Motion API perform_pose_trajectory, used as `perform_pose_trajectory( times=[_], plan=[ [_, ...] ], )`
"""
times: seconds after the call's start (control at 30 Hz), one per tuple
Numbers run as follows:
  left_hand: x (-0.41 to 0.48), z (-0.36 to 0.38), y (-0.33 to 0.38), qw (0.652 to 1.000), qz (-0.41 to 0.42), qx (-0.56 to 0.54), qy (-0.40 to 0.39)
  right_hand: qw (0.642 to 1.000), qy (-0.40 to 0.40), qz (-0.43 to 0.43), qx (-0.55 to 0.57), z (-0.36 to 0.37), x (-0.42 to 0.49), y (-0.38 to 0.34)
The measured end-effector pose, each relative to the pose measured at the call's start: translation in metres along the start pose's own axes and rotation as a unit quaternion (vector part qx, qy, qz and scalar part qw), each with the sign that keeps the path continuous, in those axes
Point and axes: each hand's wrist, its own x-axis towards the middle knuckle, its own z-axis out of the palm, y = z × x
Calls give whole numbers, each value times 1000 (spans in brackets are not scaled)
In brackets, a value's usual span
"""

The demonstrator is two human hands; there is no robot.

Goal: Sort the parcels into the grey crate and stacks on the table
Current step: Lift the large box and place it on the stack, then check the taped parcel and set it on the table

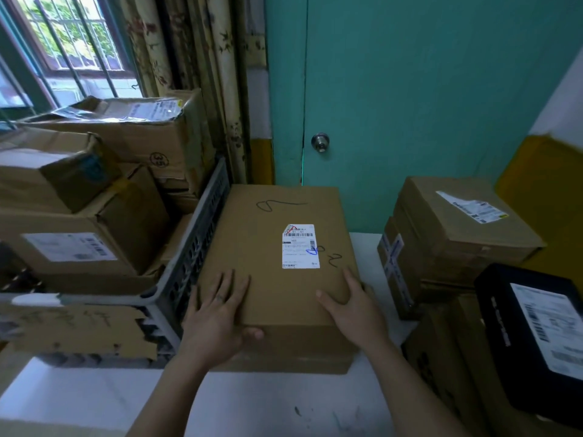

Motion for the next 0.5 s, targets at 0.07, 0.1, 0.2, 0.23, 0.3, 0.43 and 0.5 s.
perform_pose_trajectory(
  times=[0.07, 0.1, 0.2, 0.23, 0.3, 0.43, 0.5],
  plan=[
    [7, -2, -1, 1000, -7, 0, -8, 1000, -2, -5, -1, 2, 6, -3],
    [10, -2, -2, 1000, -7, -2, -11, 1000, 0, -5, 0, 3, 8, -4],
    [14, -1, -4, 1000, -4, -11, -11, 1000, 3, -3, 1, 5, 10, -4],
    [14, 0, -5, 1000, -3, -15, -6, 1000, 2, -3, 1, 5, 10, -3],
    [15, 0, -6, 1000, -2, -21, -3, 1000, 1, -4, -2, 5, 9, -3],
    [12, -7, 1, 999, -35, -9, -25, 1000, -10, 8, -2, 3, 9, -5],
    [6, -13, 14, 998, -60, 5, -33, 1000, -19, 7, -18, -2, 4, -8]
  ],
)
